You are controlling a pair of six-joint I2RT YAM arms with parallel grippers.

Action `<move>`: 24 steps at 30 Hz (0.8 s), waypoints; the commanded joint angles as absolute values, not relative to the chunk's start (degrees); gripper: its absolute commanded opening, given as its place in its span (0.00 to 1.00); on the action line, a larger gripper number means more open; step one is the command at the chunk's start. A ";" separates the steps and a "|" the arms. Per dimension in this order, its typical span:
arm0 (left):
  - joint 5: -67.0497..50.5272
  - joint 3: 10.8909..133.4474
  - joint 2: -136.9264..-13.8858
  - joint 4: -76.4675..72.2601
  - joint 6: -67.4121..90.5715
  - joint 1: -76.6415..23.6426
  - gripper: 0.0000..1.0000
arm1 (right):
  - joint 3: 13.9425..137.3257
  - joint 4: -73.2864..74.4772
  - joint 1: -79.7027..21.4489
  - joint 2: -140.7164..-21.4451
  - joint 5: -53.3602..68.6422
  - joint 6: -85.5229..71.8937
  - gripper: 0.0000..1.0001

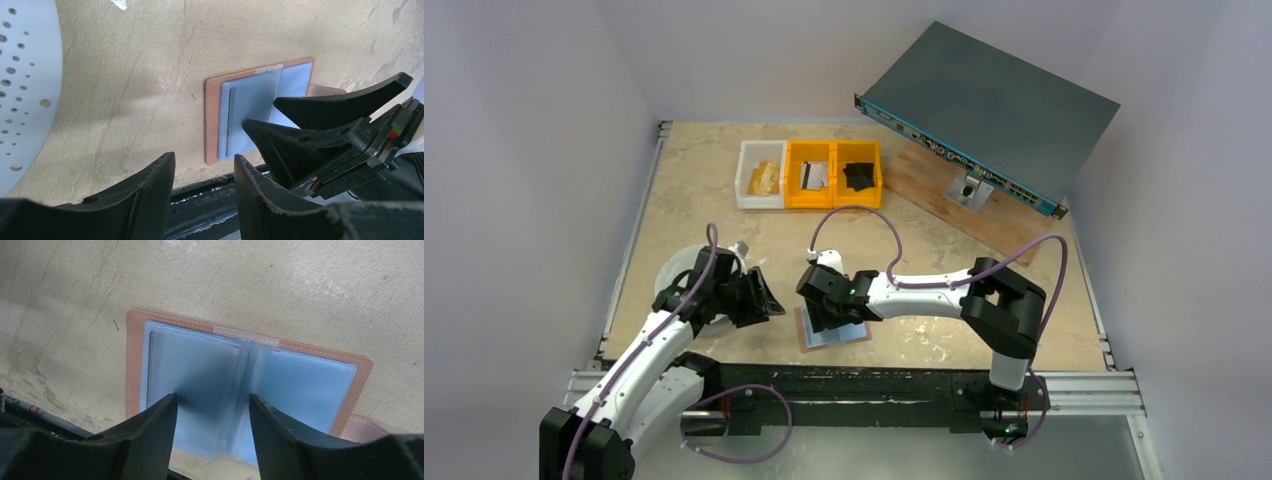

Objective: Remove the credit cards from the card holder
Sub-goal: Remove the credit card from the card holder.

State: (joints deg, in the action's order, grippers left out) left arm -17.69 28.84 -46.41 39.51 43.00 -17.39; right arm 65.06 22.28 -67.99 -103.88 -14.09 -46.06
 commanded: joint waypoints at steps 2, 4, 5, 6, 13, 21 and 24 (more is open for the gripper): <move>-20.05 28.10 -46.30 35.53 44.47 -17.62 0.47 | 67.56 23.67 -68.64 -105.76 -15.44 -47.84 0.47; -20.72 27.96 -46.77 35.03 44.42 -17.79 0.46 | 67.61 24.66 -68.66 -106.35 -15.13 -49.17 0.38; -21.15 27.87 -47.19 34.68 44.31 -17.94 0.46 | 67.44 24.73 -68.65 -106.51 -14.21 -49.43 0.34; -21.53 27.81 -47.58 34.34 44.23 -18.20 0.46 | 66.98 24.21 -68.58 -106.48 -13.52 -49.54 0.30; -24.78 27.00 -51.54 30.65 44.21 -20.21 0.42 | 61.91 20.18 -66.86 -104.66 -10.59 -51.05 0.11; -27.16 26.43 -55.56 26.31 44.96 -22.60 0.31 | 54.96 10.95 -63.72 -102.41 -3.05 -53.08 0.04; -27.13 26.20 -57.25 24.64 45.64 -23.89 0.28 | 52.66 7.15 -62.77 -102.69 -0.25 -53.96 0.02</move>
State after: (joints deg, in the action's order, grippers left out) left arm -25.19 26.65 -55.70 29.30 44.34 -22.37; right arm 56.73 10.90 -63.53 -101.32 -4.73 -52.07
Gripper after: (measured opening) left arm 0.299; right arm 0.038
